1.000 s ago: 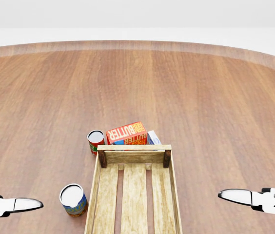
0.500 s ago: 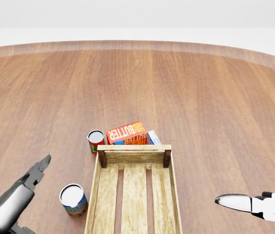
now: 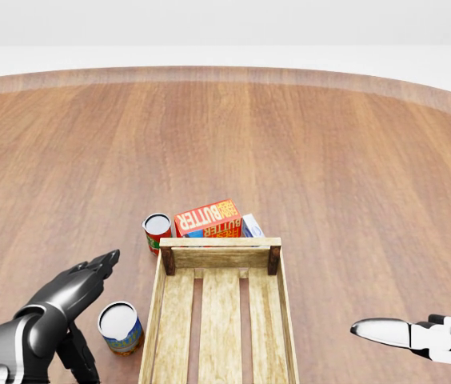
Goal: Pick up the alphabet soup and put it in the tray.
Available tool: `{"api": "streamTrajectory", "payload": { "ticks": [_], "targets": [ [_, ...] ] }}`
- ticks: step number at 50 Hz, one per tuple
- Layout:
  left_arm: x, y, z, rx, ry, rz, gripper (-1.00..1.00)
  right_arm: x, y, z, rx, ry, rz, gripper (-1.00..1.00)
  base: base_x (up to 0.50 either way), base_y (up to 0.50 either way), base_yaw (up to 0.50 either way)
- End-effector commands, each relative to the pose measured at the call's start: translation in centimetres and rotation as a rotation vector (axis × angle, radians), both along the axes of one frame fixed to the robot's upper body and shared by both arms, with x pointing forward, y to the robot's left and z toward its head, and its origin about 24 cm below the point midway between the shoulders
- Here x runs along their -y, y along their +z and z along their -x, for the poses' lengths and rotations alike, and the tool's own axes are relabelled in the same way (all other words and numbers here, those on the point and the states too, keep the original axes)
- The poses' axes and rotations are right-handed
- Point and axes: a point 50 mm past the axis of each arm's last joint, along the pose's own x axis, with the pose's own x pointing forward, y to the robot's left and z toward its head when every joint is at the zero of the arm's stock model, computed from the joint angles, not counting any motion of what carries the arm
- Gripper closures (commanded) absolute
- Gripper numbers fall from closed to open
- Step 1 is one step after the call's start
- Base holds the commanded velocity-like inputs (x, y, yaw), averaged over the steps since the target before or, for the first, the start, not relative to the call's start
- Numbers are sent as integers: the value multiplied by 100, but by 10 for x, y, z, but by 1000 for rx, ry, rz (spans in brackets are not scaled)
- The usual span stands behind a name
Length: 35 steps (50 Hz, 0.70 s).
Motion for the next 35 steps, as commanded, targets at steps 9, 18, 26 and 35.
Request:
{"api": "streamTrajectory", "payload": {
  "ticks": [9,18,26,35],
  "targets": [
    [22,-9,-45,-50,-41,-100,-100,1,1,0,4,-4,-1,-100,0,0,0],
    [25,-10,-42,-59,-67,-130,-100,2,0,0,4,-9,-5,-100,0,0,0],
    [23,-10,-41,-63,-67,-145,-100,2,1,1,8,-10,-8,-100,0,0,0],
    [24,-11,-38,-71,-83,-162,-100,3,3,2,16,-12,-10,-100,0,0,0]
  ]
}}
